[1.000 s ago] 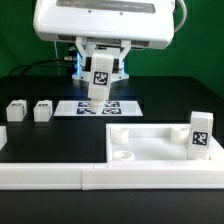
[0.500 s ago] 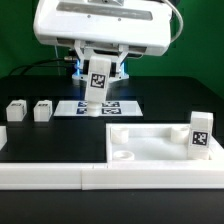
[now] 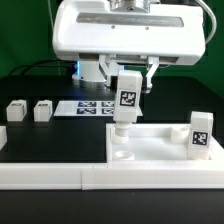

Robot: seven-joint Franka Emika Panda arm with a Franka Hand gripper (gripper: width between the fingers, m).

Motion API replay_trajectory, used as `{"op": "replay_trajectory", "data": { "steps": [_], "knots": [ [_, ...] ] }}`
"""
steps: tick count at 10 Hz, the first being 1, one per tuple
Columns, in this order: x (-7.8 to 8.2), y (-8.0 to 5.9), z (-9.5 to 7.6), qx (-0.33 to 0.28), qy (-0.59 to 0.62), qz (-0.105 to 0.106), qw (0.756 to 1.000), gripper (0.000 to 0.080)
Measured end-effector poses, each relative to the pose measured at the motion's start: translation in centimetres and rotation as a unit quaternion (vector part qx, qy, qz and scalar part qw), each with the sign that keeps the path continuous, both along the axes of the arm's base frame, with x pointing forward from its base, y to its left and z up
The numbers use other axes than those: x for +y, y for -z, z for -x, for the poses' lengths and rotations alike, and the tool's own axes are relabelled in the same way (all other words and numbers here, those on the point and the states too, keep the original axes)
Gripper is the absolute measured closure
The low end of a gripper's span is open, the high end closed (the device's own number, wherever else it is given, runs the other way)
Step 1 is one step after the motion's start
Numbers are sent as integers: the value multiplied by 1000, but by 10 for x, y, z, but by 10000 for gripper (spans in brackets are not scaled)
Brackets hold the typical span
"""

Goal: Assemble square table

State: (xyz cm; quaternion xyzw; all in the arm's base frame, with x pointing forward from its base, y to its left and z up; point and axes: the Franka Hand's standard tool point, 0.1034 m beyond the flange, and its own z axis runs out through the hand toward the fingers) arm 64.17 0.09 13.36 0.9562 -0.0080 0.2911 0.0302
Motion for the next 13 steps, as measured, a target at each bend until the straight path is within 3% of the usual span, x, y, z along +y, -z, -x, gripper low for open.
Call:
{"op": "replay_trajectory", "data": {
  "steps": [4, 5, 6, 7, 8, 9, 11, 13],
  "knots": [
    [0, 2, 2, 2, -1, 1, 1000, 509],
    [-22, 0, 23, 8, -13, 16, 1000, 509],
    [-48, -1, 43, 47, -31, 18, 998, 509],
    [-74, -6, 46, 50, -32, 9, 998, 509],
    [-78, 1, 49, 53, -27, -12, 998, 509],
    [-68, 4, 47, 43, -27, -26, 998, 509],
    [-26, 14, 40, 36, -11, -57, 998, 509],
    [8, 23, 31, 38, 2, -76, 996, 509]
  ]
}}
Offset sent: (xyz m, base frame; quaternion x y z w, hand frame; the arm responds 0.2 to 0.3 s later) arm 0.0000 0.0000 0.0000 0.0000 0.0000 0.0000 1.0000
